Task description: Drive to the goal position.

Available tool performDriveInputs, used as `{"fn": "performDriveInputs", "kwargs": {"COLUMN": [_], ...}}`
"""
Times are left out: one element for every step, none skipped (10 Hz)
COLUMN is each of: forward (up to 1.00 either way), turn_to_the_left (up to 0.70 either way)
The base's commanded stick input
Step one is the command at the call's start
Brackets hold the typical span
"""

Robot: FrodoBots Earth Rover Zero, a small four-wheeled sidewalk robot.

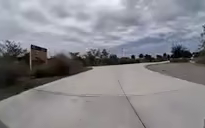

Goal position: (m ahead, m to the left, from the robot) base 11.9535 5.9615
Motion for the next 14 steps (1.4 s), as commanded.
{"fn": "performDriveInputs", "kwargs": {"forward": [0.85,0.85,0.85,0.85,0.85,0.85,0.85,0.85,0.85,0.85,0.85,0.85,0.85,0.85], "turn_to_the_left": [0.0,0.0,0.0,0.0,0.0,0.0,0.0,0.0,0.0,0.0,0.0,0.0,0.0,0.0]}}
